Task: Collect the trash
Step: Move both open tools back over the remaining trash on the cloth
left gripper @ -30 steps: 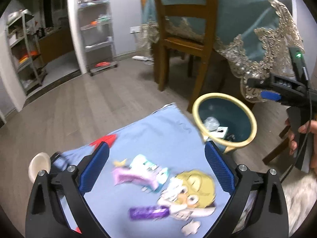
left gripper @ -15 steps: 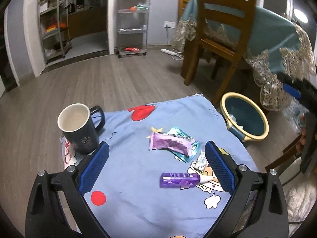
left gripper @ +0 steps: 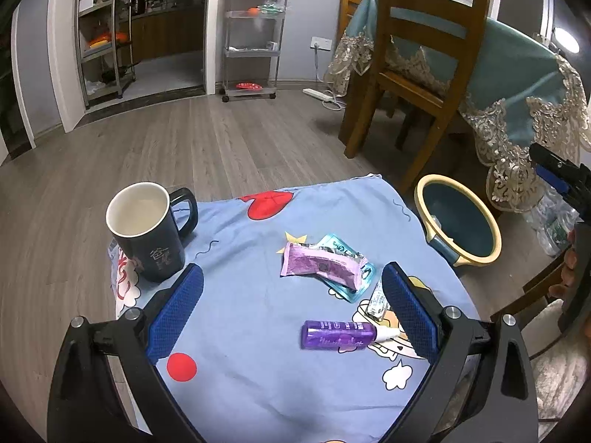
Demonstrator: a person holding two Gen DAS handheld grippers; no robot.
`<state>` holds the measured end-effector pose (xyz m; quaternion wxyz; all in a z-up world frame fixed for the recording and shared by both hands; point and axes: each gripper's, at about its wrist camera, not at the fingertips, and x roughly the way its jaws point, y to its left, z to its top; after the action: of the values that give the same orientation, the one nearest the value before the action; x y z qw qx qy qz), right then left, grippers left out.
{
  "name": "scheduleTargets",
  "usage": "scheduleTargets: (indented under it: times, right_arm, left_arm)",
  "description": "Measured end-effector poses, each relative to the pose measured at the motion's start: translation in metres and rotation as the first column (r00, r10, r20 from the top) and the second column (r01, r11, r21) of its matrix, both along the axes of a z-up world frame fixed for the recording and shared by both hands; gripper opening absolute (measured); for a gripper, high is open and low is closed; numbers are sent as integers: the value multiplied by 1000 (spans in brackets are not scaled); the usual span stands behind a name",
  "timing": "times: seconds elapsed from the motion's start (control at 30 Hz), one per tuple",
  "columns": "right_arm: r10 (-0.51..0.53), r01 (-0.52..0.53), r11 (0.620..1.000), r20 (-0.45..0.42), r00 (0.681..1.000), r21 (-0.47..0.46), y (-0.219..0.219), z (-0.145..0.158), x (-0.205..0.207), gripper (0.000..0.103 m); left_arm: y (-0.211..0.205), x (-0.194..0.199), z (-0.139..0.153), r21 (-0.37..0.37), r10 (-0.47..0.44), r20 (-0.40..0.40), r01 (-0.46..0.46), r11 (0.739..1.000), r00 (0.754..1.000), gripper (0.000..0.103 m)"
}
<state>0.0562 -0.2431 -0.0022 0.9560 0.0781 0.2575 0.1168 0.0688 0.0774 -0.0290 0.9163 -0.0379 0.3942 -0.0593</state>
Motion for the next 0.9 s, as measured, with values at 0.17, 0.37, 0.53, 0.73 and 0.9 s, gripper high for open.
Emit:
scheduleTargets:
  times: [0.17, 0.37, 0.53, 0.73, 0.9]
  right_arm:
    - [-10, 10, 1000, -47, 999, 15, 1, -7, 6, 98]
    - [29, -24, 999, -143, 989, 36, 6, -22, 16, 98]
    - [37, -35, 999, -171, 985, 16, 12, -26, 18, 98]
    - [12, -11, 1000, -180, 984, 2, 10, -27, 19, 98]
    - [14, -15, 1000, -186, 982, -5, 9, -28, 21, 98]
  left_arm:
    - [-4, 3, -3, 9, -11, -7, 11, 1000, 1000, 95]
    - [-10, 6, -6, 23, -28, -18, 29, 999, 999, 95]
    - [-14, 6, -8, 41, -46, -19, 47, 998, 999, 95]
    - [-19, 5, -9, 65, -67, -22, 68, 996, 997, 95]
    - [-22, 5, -9, 77, -75, -21, 76, 994, 997, 95]
